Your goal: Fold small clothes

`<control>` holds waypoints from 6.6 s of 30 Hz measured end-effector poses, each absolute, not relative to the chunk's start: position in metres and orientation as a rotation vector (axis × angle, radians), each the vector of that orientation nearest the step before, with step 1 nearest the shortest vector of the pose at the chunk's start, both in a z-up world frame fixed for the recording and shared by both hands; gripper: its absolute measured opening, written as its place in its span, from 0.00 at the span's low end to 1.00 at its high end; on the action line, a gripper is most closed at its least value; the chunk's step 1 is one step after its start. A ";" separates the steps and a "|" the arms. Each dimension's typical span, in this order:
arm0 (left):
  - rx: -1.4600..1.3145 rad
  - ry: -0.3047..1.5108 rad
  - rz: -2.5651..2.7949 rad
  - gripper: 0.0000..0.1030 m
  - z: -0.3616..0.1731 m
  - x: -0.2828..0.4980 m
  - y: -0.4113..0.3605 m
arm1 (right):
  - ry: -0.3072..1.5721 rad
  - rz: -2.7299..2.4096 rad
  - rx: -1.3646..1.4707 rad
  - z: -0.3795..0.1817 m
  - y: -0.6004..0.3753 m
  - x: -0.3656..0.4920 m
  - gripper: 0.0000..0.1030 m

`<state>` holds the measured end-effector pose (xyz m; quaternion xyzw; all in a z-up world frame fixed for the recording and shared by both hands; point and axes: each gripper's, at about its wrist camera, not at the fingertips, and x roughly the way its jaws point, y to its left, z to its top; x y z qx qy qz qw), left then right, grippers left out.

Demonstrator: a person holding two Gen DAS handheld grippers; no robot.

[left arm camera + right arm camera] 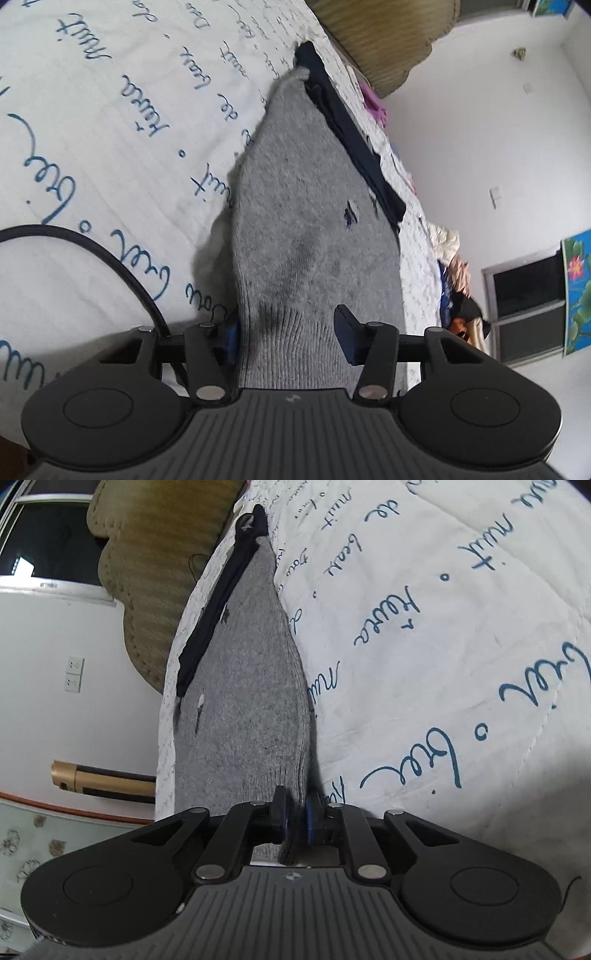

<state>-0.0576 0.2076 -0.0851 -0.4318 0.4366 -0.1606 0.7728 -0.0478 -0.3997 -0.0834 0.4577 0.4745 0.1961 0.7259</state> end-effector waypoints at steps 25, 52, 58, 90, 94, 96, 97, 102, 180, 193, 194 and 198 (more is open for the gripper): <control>-0.926 1.036 -0.302 0.05 -0.086 -0.061 0.208 | 0.964 0.310 1.137 -0.086 -0.428 -0.064 0.07; -0.784 0.973 -0.414 0.05 -0.040 -0.037 0.194 | 0.957 0.449 0.996 -0.059 -0.423 -0.055 0.09; -0.815 0.885 -0.454 0.05 -0.013 0.004 0.204 | 0.824 0.525 1.017 -0.027 -0.426 -0.018 0.09; -0.719 0.746 -0.231 0.26 -0.040 0.375 0.180 | 0.750 0.339 1.177 -0.089 -0.402 0.383 0.47; -0.601 0.571 -0.150 0.87 -0.010 0.347 0.184 | 0.699 0.345 1.121 -0.074 -0.410 0.371 0.50; -0.521 0.533 -0.110 0.87 -0.001 0.328 0.183 | 0.679 0.352 1.081 -0.061 -0.416 0.361 0.50; -0.480 0.563 -0.084 0.87 -0.001 0.320 0.181 | 0.676 0.351 1.047 -0.055 -0.417 0.353 0.50; -0.498 0.694 -0.029 0.87 -0.025 0.253 0.177 | 0.747 0.333 0.848 -0.044 -0.411 0.296 0.51; -0.976 0.650 0.035 0.72 -0.078 0.159 0.180 | 0.762 0.237 1.037 -0.078 -0.361 0.161 0.56; -0.936 0.686 0.055 0.05 -0.089 0.197 0.163 | 0.769 0.215 1.128 -0.100 -0.331 0.213 0.09; -0.942 0.716 0.056 0.05 -0.093 0.200 0.165 | 0.757 0.214 1.123 -0.101 -0.330 0.211 0.09; -0.858 0.697 0.078 0.05 -0.081 0.196 0.157 | 0.739 0.205 1.053 -0.092 -0.323 0.206 0.09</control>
